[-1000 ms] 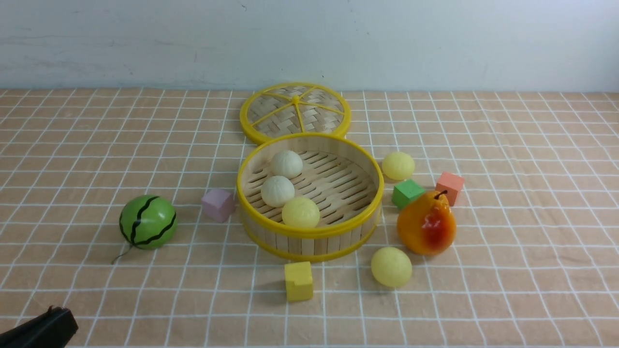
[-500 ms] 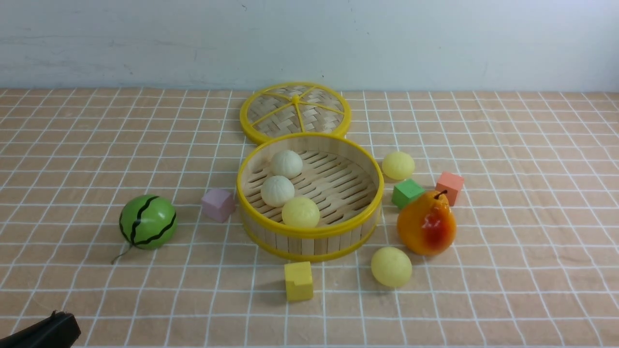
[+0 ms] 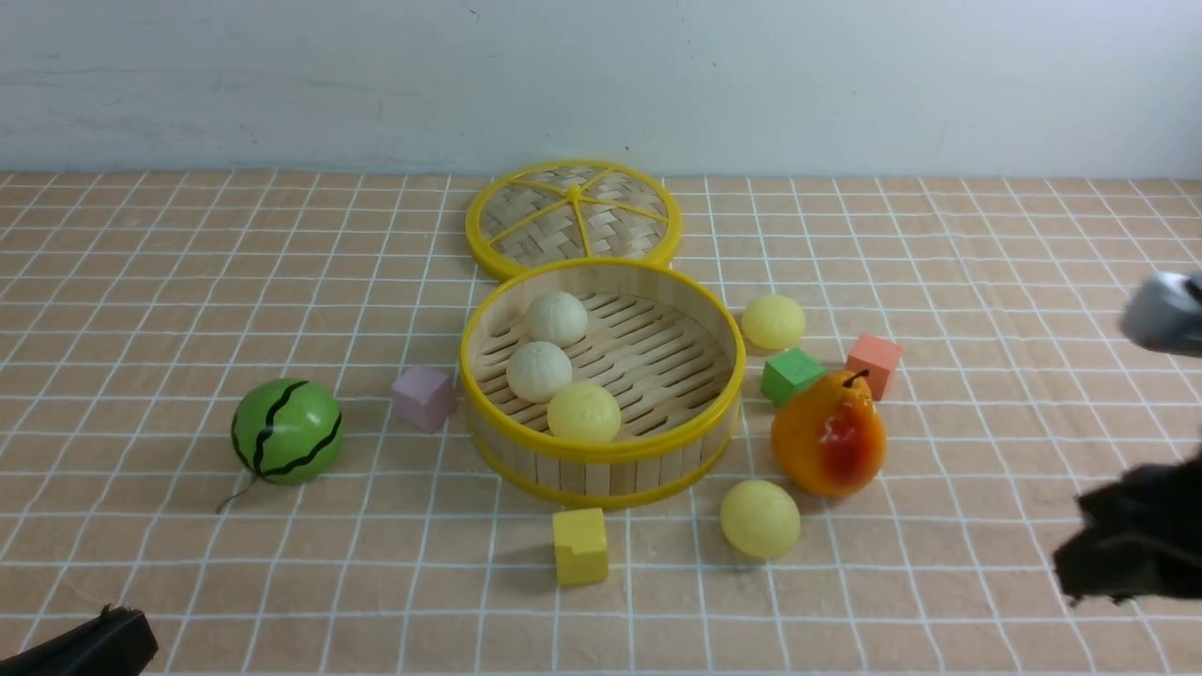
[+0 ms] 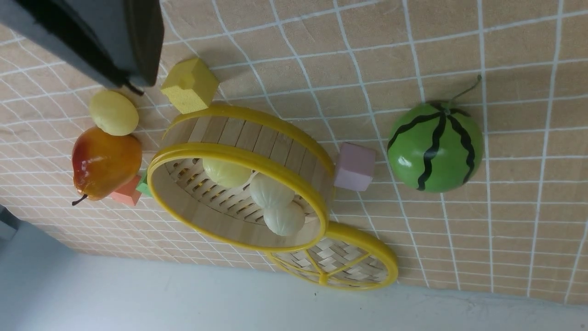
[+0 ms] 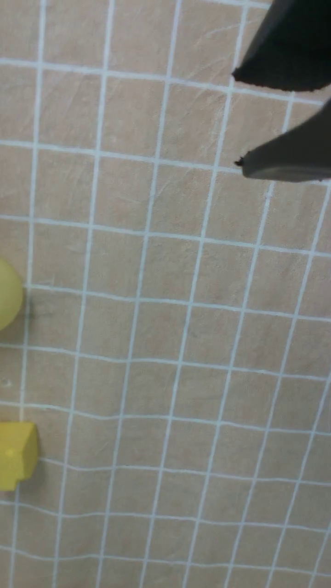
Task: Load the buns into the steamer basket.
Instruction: Use the right arm to grab a steamed stuffed bun
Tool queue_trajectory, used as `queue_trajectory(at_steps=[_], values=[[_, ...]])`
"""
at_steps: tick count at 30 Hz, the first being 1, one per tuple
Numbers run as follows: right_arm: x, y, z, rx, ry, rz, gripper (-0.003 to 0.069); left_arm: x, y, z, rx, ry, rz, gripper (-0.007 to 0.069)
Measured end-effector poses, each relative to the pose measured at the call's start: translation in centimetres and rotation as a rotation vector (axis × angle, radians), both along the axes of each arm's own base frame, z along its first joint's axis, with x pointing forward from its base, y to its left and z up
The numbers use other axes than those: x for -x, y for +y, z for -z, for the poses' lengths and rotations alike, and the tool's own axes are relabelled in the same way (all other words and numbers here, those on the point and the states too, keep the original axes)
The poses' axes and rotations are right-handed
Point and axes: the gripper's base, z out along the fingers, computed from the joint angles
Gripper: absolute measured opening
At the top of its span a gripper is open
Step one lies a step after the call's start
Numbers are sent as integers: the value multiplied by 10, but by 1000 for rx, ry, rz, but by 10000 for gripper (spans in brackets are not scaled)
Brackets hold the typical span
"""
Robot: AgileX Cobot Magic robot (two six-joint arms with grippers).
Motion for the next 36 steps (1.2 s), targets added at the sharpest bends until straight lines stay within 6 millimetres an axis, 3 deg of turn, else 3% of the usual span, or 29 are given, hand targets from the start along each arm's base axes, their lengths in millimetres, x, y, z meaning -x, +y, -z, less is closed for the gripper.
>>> queue_trajectory(at_steps=[2,3,5,6,7,11,13,18,36], values=[[-23,22,4,13,24,-69,215,0,0,0,0,0,0,-13],[-24,26,4,19,25,-84,215,0,0,0,0,0,0,-13],[-45,51,12,69,31,-169,215,0,0,0,0,0,0,-11],[-45,53,10,71,22,-177,215,0,0,0,0,0,0,-11],[-61,72,20,119,30,-235,221,0,0,0,0,0,0,-11],[-82,95,40,179,58,-281,248,0,0,0,0,0,0,-11],[-99,105,60,207,96,-268,274,0,0,0,0,0,0,-10],[-119,113,85,222,75,-250,304,0,0,0,0,0,0,-8],[-145,116,116,212,-11,-167,301,0,0,0,-1,3,1,5]])
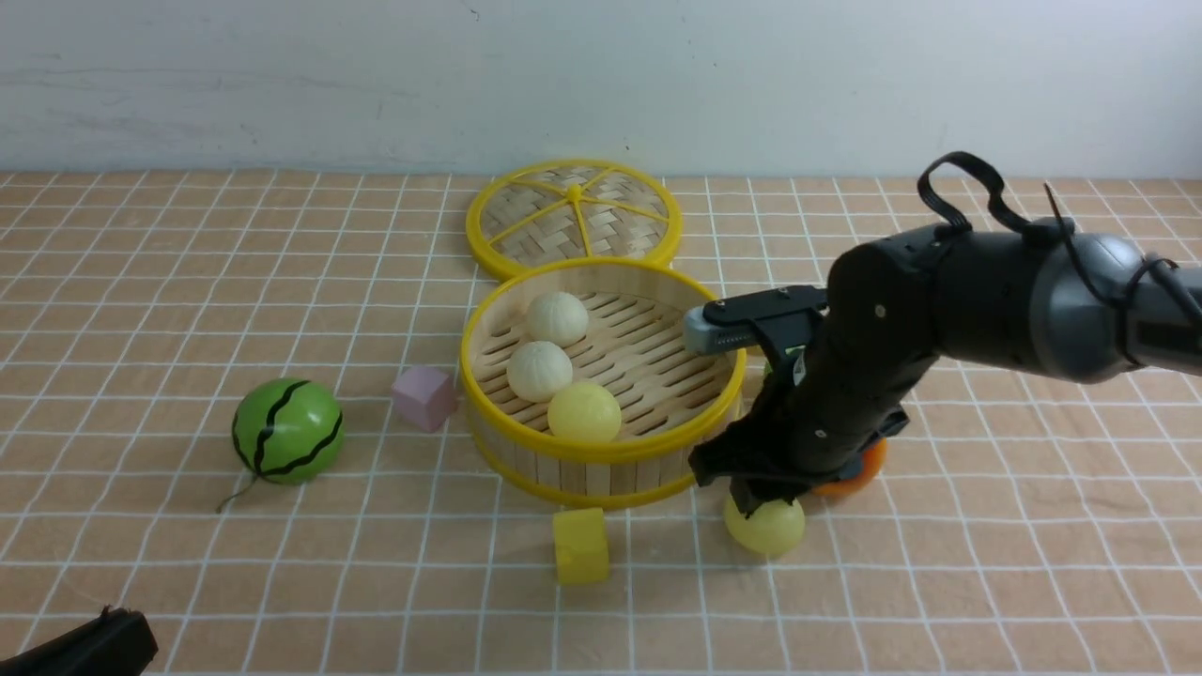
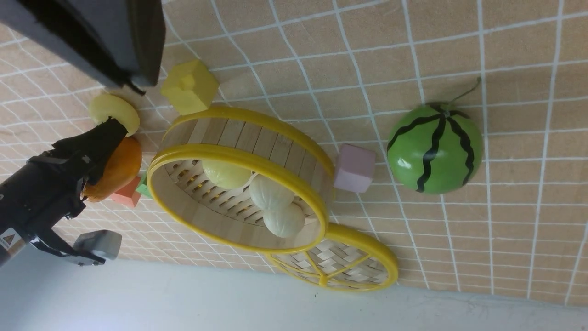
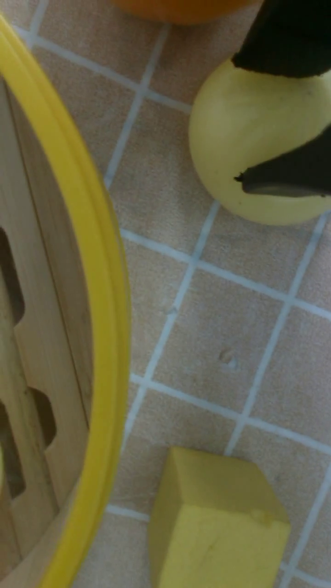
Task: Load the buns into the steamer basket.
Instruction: Use the right arm to grab a steamed stuffed bun, then use the right arm to put the steamed stuffed bun into the steamer
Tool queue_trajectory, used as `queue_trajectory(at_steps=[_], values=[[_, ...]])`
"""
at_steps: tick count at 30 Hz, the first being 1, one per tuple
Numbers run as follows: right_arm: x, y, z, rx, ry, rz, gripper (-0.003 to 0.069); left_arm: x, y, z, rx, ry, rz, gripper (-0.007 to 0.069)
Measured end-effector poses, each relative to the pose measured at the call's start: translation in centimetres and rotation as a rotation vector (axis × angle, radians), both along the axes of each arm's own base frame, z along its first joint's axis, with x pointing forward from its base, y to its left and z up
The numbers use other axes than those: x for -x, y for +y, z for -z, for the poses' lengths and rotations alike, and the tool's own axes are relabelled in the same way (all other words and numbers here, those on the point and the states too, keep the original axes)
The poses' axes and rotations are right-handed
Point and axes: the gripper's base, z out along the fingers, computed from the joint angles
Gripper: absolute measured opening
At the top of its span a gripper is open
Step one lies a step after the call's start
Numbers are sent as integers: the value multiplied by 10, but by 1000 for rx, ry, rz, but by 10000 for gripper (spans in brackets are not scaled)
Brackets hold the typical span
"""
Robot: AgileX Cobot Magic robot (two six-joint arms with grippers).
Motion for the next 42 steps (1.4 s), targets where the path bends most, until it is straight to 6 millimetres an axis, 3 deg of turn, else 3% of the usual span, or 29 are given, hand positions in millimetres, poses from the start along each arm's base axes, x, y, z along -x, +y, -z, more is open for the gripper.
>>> queue_trajectory(at_steps=[6,10,12,19,22,25,28,32,39,42], values=[[-1,0,4,7,3,-9,196,0,0,0,0,0,0,11],[1,-1,-2,15,0,-39,37,0,0,0,0,1,0,17],[3,-2,-7,18,0,-51,11,0,0,0,0,1,0,18],[16,-6,-62,-33,-85,-68,2,0,0,0,0,1,0,24],[11,4,-90,-86,-192,-109,8,0,0,0,0,1,0,29],[1,16,-100,-119,-255,-135,8,0,0,0,0,1,0,29],[-19,27,-96,-125,-288,-139,11,0,0,0,0,1,0,34],[-45,35,-72,-78,-277,-149,14,0,0,0,0,1,0,38],[-60,40,-38,-39,-233,-155,53,0,0,0,0,1,0,42],[-63,40,-27,-18,-216,-161,121,0,0,0,0,1,0,48]])
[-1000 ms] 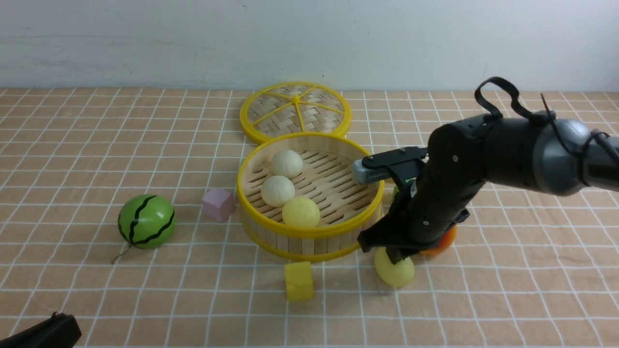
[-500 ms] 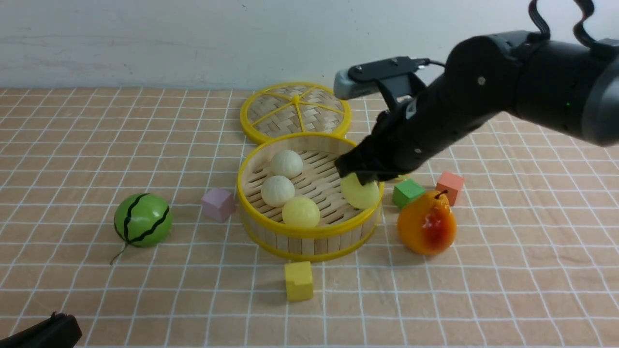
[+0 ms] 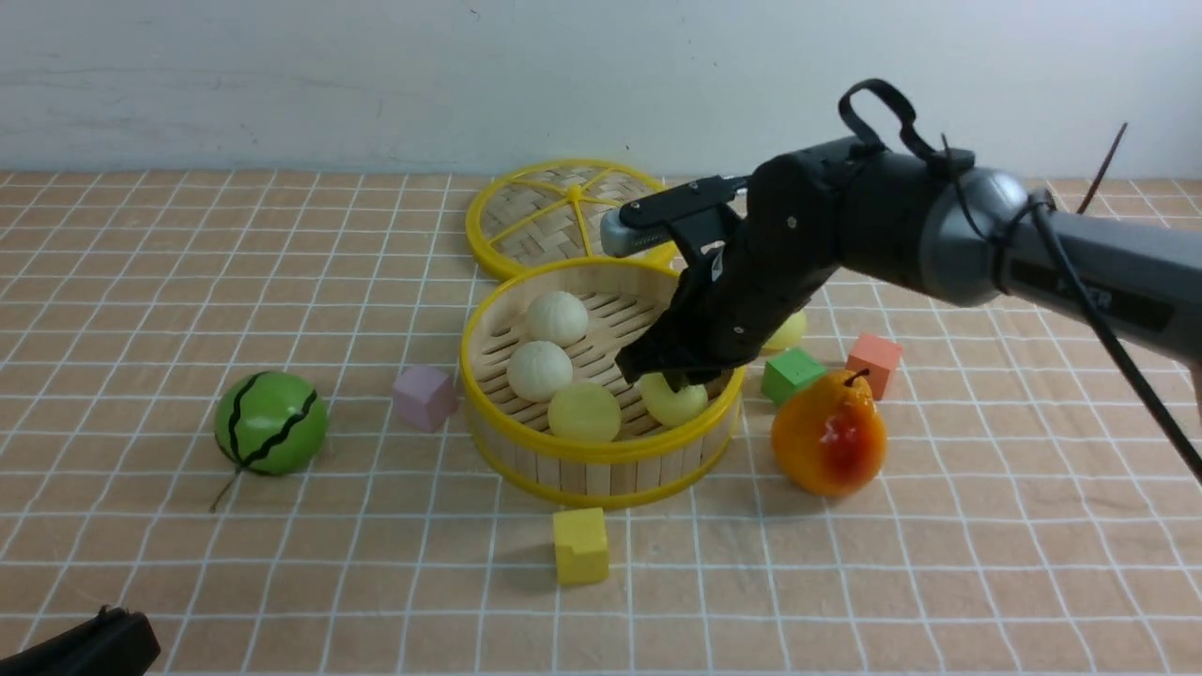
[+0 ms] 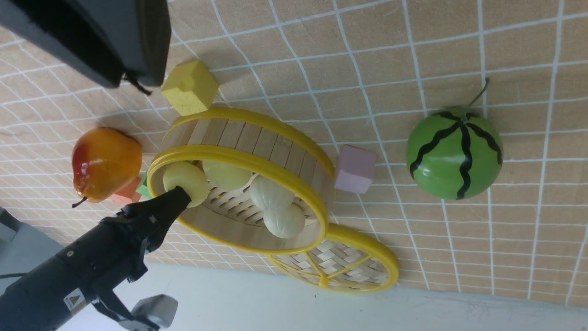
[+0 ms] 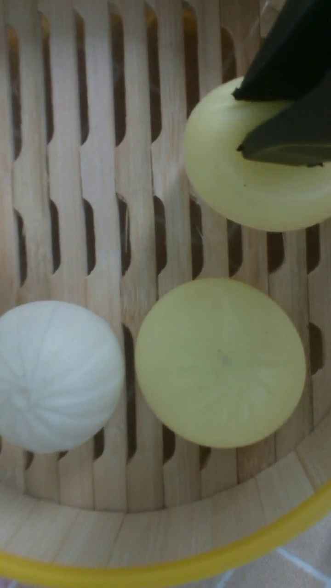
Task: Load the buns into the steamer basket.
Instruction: Use the right arm to put the steamed stuffed bun into the steamer, then use the right arm to grab a steamed stuffed bun
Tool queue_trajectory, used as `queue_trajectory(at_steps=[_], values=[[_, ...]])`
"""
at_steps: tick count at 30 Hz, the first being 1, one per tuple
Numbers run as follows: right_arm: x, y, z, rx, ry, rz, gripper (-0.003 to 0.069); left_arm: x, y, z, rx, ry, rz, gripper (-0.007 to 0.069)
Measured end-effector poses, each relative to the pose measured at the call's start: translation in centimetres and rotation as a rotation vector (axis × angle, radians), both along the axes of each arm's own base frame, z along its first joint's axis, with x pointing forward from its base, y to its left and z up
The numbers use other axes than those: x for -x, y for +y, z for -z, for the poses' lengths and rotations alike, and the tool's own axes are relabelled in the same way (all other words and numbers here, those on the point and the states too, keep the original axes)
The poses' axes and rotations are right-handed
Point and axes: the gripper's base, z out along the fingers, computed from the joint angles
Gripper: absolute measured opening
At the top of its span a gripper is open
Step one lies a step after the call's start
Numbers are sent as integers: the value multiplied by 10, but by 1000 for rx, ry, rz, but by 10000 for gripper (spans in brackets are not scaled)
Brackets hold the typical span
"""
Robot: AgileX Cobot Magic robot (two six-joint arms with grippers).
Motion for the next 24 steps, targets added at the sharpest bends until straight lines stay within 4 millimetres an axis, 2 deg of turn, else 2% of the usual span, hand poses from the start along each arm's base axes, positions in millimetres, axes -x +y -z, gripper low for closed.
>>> queue_trajectory(at_steps=[1,3,5,7,9,10,13,14,16,19,20,23,24], values=[[-1,0,2,0,2,1,176,0,0,0,0,0,0,50],[-1,0,1,-1,1,1,217,0,0,0,0,0,0,50],[0,1,-4,-17,-3,4,329,0,0,0,0,0,0,54],[4,0,-16,-36,-1,7,405,0,0,0,0,1,0,56],[7,-1,-28,-49,-15,7,435,0,0,0,0,1,0,56],[12,-6,-50,-59,-53,6,473,0,0,0,-1,1,1,56],[11,-24,-77,-57,-122,35,484,0,0,0,-1,2,1,56],[8,-35,-83,-50,-140,66,479,0,0,0,-1,2,1,57],[-1,-55,-83,-49,-140,135,461,0,0,0,-1,2,1,57],[-14,-76,-71,-41,-114,201,428,0,0,0,-1,2,1,57],[-22,-86,-61,-32,-94,227,408,0,0,0,-1,2,1,57],[-42,-95,-35,-24,-55,261,376,0,0,0,-1,2,1,57],[-43,-95,-32,-22,-50,262,376,0,0,0,-1,2,1,57]])
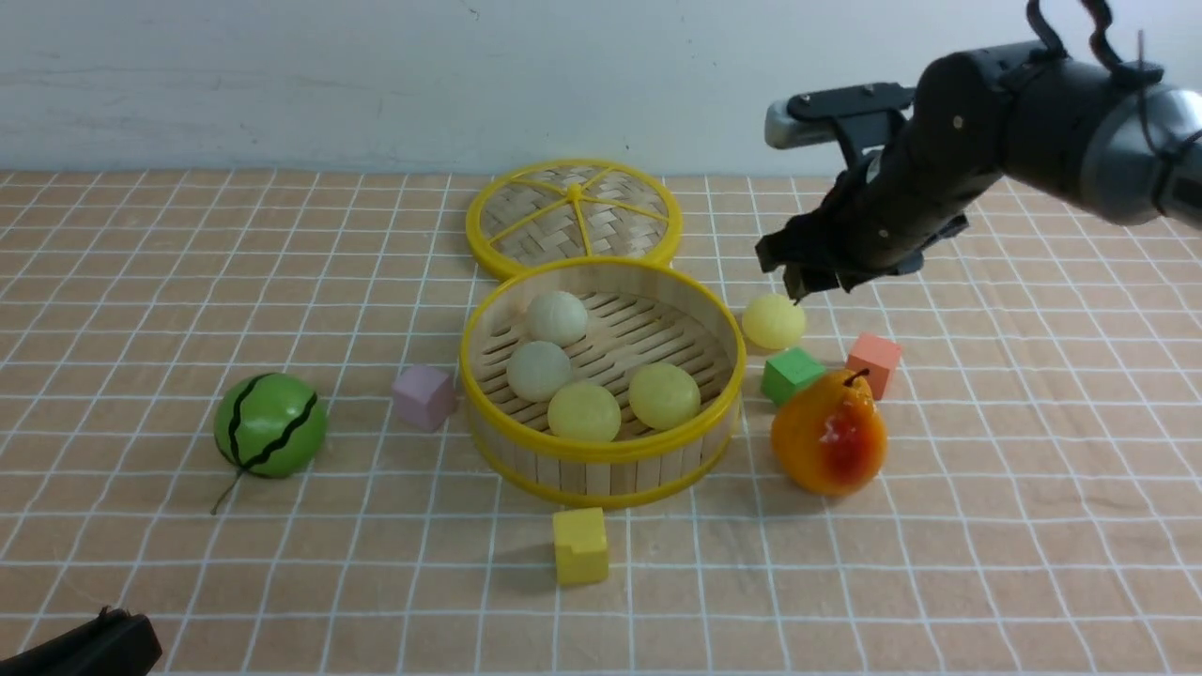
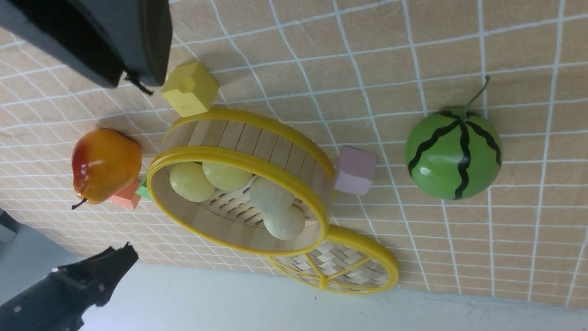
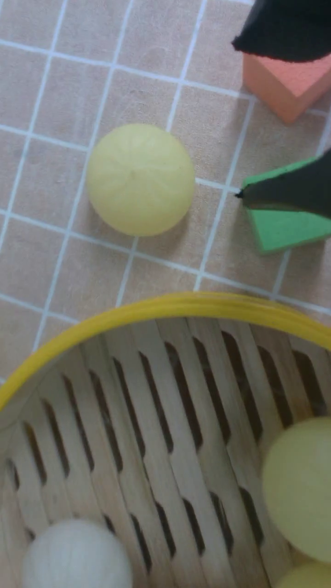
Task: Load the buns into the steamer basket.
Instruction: Use the right arm to grab a steamed stuffed bun
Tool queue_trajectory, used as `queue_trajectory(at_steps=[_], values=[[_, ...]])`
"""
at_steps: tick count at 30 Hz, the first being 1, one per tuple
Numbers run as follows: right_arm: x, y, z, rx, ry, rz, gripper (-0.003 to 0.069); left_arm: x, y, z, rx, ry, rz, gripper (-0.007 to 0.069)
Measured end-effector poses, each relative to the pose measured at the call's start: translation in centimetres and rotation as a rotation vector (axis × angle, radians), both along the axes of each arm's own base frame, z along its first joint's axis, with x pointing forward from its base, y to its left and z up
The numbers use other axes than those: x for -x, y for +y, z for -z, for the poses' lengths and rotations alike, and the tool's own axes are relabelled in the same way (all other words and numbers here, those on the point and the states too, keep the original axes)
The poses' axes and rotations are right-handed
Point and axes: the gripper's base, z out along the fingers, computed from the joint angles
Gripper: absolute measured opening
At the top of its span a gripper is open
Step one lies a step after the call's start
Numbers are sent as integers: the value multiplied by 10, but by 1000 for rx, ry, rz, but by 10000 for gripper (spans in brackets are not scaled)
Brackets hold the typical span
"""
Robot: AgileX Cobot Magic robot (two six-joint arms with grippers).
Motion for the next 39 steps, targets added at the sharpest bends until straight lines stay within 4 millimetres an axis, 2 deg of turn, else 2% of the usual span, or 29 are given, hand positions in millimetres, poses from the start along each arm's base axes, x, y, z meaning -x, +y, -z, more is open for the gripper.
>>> queue_trajectory(at_steps=[3,11,18,23,27,32,33,35,38,39], values=[[-19,-1,16,-5,4,15,369,0,0,0,0,0,0,57],[-52,6,32,-23,-50,18,367,0,0,0,0,0,0,67],[-62,7,57,-19,-24,22,367,0,0,0,0,0,0,73],[-64,7,65,-17,-14,24,359,0,0,0,0,0,0,78],[-64,7,66,-18,-15,24,299,0,0,0,0,0,0,84],[-65,7,65,-14,-20,17,114,0,0,0,0,1,0,91],[-65,7,65,-8,-24,8,47,0,0,0,0,1,0,92],[-64,7,60,0,-29,-4,10,0,0,0,0,1,0,92],[-61,7,48,3,-37,-12,4,0,0,0,0,1,0,92],[-56,6,29,1,-56,-17,4,0,0,0,0,1,0,94]])
